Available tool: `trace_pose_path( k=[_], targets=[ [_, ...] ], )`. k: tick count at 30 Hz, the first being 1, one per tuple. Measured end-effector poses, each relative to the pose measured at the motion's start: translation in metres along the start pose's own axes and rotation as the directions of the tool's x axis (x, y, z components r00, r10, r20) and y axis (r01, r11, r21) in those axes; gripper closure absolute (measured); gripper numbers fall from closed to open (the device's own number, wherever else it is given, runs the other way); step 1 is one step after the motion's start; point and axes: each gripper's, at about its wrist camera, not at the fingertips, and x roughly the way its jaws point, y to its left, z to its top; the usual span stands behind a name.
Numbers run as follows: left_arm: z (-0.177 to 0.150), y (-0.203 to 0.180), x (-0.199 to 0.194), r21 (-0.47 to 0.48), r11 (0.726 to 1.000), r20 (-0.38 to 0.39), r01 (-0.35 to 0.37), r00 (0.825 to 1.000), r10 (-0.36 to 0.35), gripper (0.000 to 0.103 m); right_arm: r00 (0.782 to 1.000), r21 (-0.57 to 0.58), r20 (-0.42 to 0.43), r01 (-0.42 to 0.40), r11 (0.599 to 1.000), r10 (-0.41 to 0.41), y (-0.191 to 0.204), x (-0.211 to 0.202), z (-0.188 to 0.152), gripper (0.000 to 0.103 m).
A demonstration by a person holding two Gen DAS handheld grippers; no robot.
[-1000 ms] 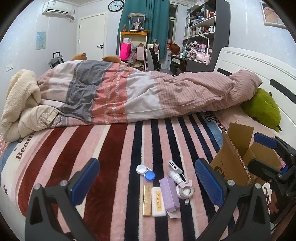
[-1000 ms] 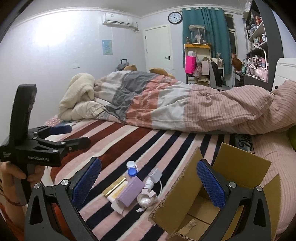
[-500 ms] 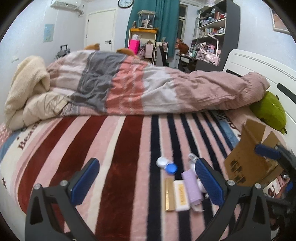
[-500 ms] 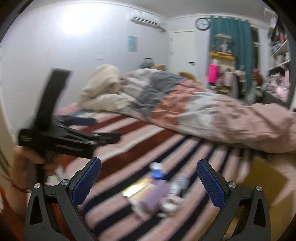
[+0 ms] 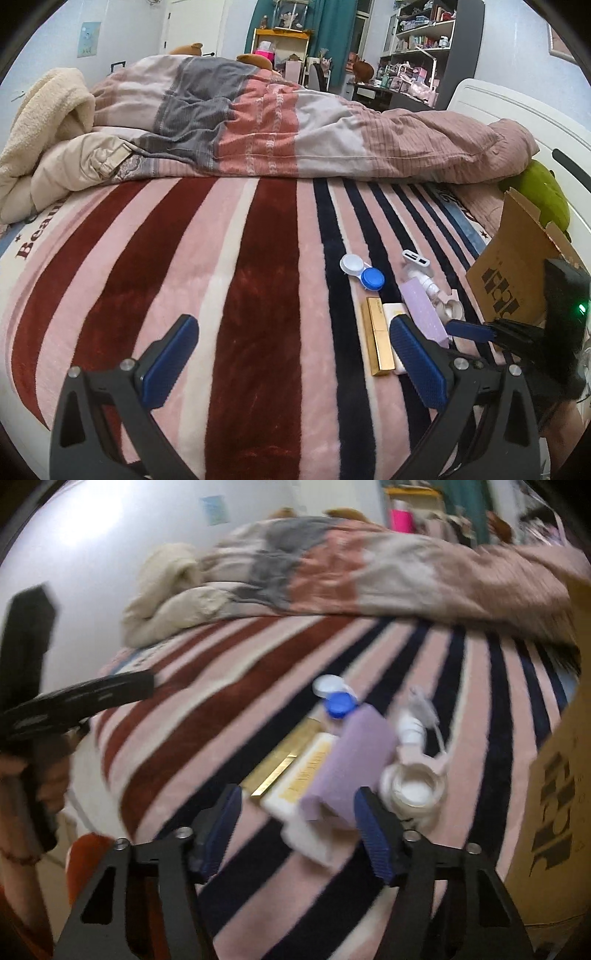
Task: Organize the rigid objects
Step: 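Lower the right tool onto the purple box and close it, then carry the purple box into the cardboard box and open the right tool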
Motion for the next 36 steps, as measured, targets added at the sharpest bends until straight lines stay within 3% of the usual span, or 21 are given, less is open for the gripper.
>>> trace_pose_path(
  k=[3,7,10,11,12,16,19,21,24,29,33,36],
  targets=[
    [0.001,0.002,-0.001,-0.004,1.000,0.005,0.003,1.000,-0.003,0.001,0.999,0.078,-0.031,-0.015,0.997,0.017,-0.014,0.011,0.005,0.045],
    [0.000,0.002,-0.004,-0.002,1.000,0.008,-0.003,1.000,0.003,0.001,0.998,0.170,-0.067,0.024,0.985,-0.012,-0.026,0.024,0.007,0.047],
    [0.000,0.003,-0.005,-0.003,1.000,0.005,-0.003,1.000,0.003,0.001,0.996,0.261,-0.073,-0.025,0.965,0.045,-0.035,0.032,0.007,0.047],
    [0.000,0.002,-0.005,-0.002,1.000,0.004,-0.005,1.000,0.005,0.001,0.996,0.284,-0.078,-0.027,0.959,0.051,-0.036,0.035,0.007,0.049],
    [0.000,0.001,-0.006,0.002,1.000,0.002,-0.007,1.000,0.007,0.001,0.996,0.289,-0.083,-0.017,0.957,0.043,-0.037,0.036,0.007,0.066],
    [0.003,-0.001,-0.010,0.012,1.000,0.000,0.023,1.000,-0.023,0.001,0.998,0.222,-0.062,0.036,0.974,-0.023,-0.028,0.026,0.011,0.072],
    [0.016,-0.009,-0.012,0.013,0.989,-0.002,0.147,0.989,-0.147,0.001,0.999,0.137,-0.050,0.014,0.990,-0.007,-0.014,0.014,0.019,0.072],
    [0.026,-0.015,-0.012,0.020,0.981,-0.006,0.194,0.981,-0.194,0.001,0.999,0.086,-0.044,-0.018,0.996,0.022,-0.006,0.004,0.026,0.072],
    [0.049,-0.033,-0.012,0.045,0.953,-0.025,0.299,0.954,-0.298,0.001,0.997,0.004,-0.035,-0.063,0.998,0.063,0.006,-0.015,0.038,0.072],
    [0.085,-0.071,-0.005,0.033,0.889,-0.063,0.456,0.889,-0.453,0.003,0.992,-0.151,0.022,-0.121,0.981,0.126,0.022,-0.061,0.068,0.072],
    [0.111,-0.112,0.003,0.022,0.831,-0.096,0.556,0.829,-0.551,0.040,0.990,-0.198,0.076,-0.100,0.975,0.116,0.008,-0.101,0.083,0.072],
    [0.126,-0.155,0.015,0.029,0.769,-0.142,0.638,0.765,-0.629,0.055,0.991,-0.189,0.112,-0.053,0.980,0.075,-0.017,-0.130,0.086,0.072]
  ],
)
